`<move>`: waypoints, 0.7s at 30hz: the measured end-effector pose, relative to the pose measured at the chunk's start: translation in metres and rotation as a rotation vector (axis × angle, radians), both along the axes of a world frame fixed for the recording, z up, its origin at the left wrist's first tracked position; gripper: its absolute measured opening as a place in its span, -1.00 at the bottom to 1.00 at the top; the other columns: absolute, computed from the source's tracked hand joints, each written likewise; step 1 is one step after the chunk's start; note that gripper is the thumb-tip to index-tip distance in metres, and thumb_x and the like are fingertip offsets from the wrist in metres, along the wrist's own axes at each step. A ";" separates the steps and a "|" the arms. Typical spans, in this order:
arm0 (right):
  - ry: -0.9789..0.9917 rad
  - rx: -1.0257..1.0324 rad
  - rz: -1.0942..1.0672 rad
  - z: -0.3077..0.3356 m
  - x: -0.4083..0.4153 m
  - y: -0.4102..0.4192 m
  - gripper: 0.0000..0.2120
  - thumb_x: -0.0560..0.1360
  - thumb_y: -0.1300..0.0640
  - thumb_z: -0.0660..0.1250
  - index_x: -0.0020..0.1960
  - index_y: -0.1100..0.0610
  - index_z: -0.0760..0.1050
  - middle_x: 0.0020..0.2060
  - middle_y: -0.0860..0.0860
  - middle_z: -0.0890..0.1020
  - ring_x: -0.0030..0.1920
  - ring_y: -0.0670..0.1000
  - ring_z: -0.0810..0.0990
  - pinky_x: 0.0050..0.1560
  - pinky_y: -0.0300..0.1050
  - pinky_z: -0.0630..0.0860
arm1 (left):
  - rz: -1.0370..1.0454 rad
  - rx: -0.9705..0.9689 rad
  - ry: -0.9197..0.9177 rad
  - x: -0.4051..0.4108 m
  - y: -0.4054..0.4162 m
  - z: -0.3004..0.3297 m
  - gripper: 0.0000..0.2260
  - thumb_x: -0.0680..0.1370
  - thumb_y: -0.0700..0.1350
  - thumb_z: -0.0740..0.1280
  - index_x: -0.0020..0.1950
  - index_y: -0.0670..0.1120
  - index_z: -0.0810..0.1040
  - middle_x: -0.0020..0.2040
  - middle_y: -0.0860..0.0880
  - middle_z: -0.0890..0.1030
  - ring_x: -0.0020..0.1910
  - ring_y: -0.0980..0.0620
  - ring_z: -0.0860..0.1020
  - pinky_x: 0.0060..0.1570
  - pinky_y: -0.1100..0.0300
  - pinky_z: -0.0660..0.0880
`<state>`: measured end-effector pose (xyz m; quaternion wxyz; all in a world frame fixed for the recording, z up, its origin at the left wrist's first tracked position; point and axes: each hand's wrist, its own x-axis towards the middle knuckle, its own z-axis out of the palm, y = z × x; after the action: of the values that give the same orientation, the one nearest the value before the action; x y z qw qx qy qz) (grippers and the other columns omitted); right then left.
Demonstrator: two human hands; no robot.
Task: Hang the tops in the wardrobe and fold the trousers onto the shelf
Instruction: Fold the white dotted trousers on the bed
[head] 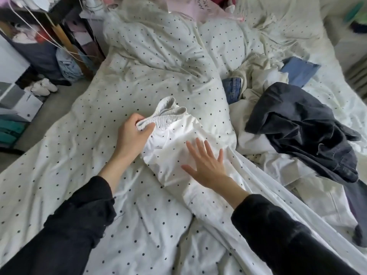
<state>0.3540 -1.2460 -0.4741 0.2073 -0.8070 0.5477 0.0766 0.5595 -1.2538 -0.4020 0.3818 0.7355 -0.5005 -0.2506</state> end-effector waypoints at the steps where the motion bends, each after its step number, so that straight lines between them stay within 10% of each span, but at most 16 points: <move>1: -0.013 0.012 -0.048 0.001 -0.014 0.007 -0.34 0.57 -0.27 -0.01 0.53 -0.11 -0.22 0.53 -0.04 -0.20 0.53 0.06 -0.21 0.45 0.31 -0.19 | -0.021 -0.026 -0.017 -0.012 0.008 0.004 -0.85 0.51 -0.19 0.35 -0.18 -0.11 0.39 -0.33 0.07 0.43 -0.38 0.16 0.35 -0.41 0.40 0.28; 6: -0.645 0.096 -0.606 0.029 -0.067 0.044 -0.51 0.63 -0.11 -0.03 0.48 0.09 0.22 0.49 0.00 0.21 0.45 -0.01 0.23 0.41 -0.08 0.16 | -0.259 -0.142 -0.089 -0.075 0.061 0.013 -0.83 0.52 -0.15 0.34 -0.11 -0.09 0.34 -0.32 0.08 0.52 -0.40 0.05 0.44 -0.37 0.17 0.36; 10: -1.068 0.258 -1.044 0.040 -0.098 0.069 -0.47 0.63 -0.11 -0.05 0.38 0.24 0.34 0.30 0.09 0.46 0.16 0.13 0.53 0.13 0.05 0.48 | -0.623 -0.136 -0.324 -0.124 0.100 -0.023 -0.87 0.54 -0.09 0.32 -0.02 -0.09 0.40 0.12 0.00 0.62 -0.08 -0.06 0.61 -0.32 0.14 0.45; 15: -0.610 0.050 -0.829 0.027 -0.109 0.094 -0.63 0.64 0.02 0.07 0.34 0.18 0.38 0.29 0.10 0.47 0.28 0.12 0.43 0.25 -0.03 0.36 | -1.021 0.430 -0.369 -0.147 0.113 -0.058 -0.52 0.55 0.15 0.22 0.39 -0.04 0.31 0.45 0.01 0.32 0.38 0.03 0.34 0.29 0.11 0.35; 21: -0.178 -0.336 -0.206 0.001 -0.091 0.132 -0.59 0.53 0.00 0.10 0.27 0.12 0.49 0.31 0.16 0.48 0.35 0.20 0.41 0.35 0.26 0.25 | -0.512 -0.069 -0.425 -0.112 0.073 -0.061 -0.71 0.57 -0.10 0.16 0.21 -0.16 0.53 0.17 -0.11 0.57 0.15 -0.15 0.52 0.14 0.04 0.37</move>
<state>0.2631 -1.1145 -0.4726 0.1239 -0.7734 0.6121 -0.1089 0.4474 -1.1810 -0.4625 0.2183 0.6084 -0.7455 -0.1625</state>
